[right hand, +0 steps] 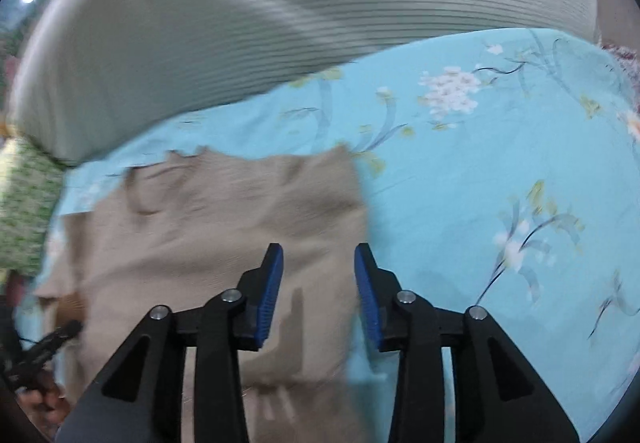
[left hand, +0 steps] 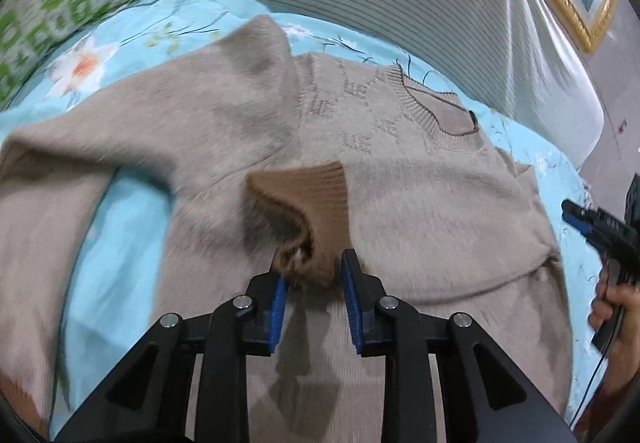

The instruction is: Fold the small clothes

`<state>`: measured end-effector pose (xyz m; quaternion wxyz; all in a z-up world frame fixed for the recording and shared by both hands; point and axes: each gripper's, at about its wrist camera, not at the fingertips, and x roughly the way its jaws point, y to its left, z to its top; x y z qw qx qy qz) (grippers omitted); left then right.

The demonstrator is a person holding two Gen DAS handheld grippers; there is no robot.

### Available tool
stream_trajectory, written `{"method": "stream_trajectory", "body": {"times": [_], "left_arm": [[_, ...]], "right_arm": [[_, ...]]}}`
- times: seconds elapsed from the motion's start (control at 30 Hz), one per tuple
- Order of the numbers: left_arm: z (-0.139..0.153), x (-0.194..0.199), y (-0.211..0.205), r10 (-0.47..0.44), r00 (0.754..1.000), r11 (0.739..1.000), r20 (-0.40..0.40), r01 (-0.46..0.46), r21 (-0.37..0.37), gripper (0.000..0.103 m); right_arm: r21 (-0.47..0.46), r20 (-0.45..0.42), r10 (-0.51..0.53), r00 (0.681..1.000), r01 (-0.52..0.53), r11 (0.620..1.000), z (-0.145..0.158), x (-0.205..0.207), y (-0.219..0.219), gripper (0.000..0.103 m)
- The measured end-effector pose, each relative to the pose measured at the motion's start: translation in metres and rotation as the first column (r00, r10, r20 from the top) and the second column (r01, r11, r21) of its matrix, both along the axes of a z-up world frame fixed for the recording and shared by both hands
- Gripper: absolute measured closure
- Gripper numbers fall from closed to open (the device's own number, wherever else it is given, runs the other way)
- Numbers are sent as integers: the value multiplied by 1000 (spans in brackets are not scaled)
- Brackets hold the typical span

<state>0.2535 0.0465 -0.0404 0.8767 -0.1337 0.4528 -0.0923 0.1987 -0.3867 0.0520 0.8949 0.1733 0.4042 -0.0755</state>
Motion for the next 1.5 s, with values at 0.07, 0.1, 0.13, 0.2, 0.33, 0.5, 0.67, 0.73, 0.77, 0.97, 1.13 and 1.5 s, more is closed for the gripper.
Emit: {"method": "stream_trajectory", "body": {"times": [0.07, 0.1, 0.13, 0.2, 0.33, 0.5, 0.67, 0.73, 0.77, 0.97, 1.13, 1.5], "left_arm": [[2, -14, 8, 22, 1000, 1000, -4, -22, -16, 73], [3, -23, 14, 37, 999, 999, -8, -37, -22, 73], [4, -32, 21, 55, 998, 998, -13, -56, -32, 71], [5, -48, 36, 95, 995, 994, -23, -96, -55, 67], [11, -86, 74, 203, 979, 977, -19, -204, -67, 61], [13, -137, 138, 330, 942, 930, -57, -335, -153, 53], [6, -174, 194, 466, 875, 832, -135, -485, -271, 53], [2, -184, 210, 506, 846, 790, -170, -534, -303, 53], [0, -188, 215, 517, 837, 775, -178, -546, -317, 52], [-10, -167, 214, 539, 825, 793, -169, -565, -227, 54], [-16, -139, 209, 526, 839, 831, -139, -542, -123, 91], [54, -120, 179, 460, 879, 888, 127, -458, -47, 100]], "right_arm": [[37, 17, 35, 999, -36, 999, 1, -14, 22, 59], [51, 18, 49, 999, -50, 997, -2, -16, 33, 59], [71, 17, 69, 998, -70, 995, -3, -21, 45, 58], [102, 14, 102, 995, -102, 990, -5, -33, 63, 58], [146, 12, 157, 988, -157, 977, -13, -50, 93, 58], [168, -9, 179, 984, -175, 970, -21, -70, 115, 58], [193, -37, 195, 980, -185, 964, -31, -78, 130, 57], [198, -42, 194, 980, -183, 963, -32, -82, 136, 57], [200, -44, 196, 980, -184, 962, -32, -82, 138, 57], [199, -61, 219, 974, -203, 959, -36, -80, 151, 55], [210, -59, 207, 977, -191, 959, -36, -82, 150, 55], [215, -44, 173, 984, -159, 964, -34, -88, 138, 54]]}}
